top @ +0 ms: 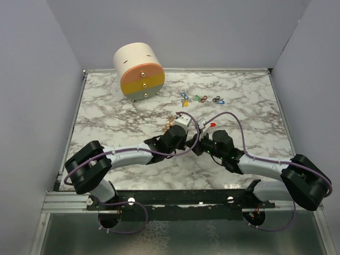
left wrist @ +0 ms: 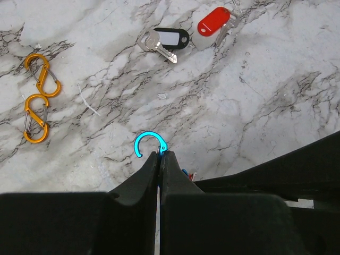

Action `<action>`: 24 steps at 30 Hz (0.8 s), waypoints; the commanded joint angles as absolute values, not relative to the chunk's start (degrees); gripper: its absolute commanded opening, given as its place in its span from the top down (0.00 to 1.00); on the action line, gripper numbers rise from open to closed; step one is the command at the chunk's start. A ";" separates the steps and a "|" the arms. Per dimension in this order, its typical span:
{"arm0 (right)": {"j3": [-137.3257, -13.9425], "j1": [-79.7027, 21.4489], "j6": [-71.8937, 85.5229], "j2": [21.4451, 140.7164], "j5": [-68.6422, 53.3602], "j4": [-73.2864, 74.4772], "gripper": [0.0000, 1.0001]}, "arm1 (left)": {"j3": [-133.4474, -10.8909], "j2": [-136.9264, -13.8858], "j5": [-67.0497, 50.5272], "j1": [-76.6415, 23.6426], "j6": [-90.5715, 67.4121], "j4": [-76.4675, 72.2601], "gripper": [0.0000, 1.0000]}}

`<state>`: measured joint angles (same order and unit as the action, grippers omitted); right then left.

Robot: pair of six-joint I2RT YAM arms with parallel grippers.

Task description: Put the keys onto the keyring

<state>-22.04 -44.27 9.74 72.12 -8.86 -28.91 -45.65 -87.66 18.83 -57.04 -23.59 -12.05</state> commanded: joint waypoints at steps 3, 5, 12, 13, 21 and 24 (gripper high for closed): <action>-23.03 -45.24 9.05 72.11 -9.97 -31.03 0.99 | -47.86 -88.07 21.91 -57.09 -25.38 -12.49 1.00; -22.91 -45.22 9.05 71.85 -9.69 -31.04 0.99 | -47.75 -87.99 22.29 -57.06 -25.73 -12.39 1.00; -22.80 -45.31 9.10 71.46 -9.00 -31.03 0.99 | -47.07 -87.29 23.08 -56.87 -26.36 -12.43 1.00; -22.71 -45.27 9.14 71.38 -8.85 -31.03 0.99 | -47.03 -87.22 23.18 -56.87 -26.37 -12.42 1.00; -22.15 -45.41 9.23 69.64 -7.43 -30.88 0.99 | -45.98 -85.25 25.34 -56.61 -27.18 -12.12 0.47; -22.05 -45.39 9.18 69.27 -7.17 -30.79 0.99 | -45.56 -84.08 26.44 -56.39 -27.62 -11.58 0.38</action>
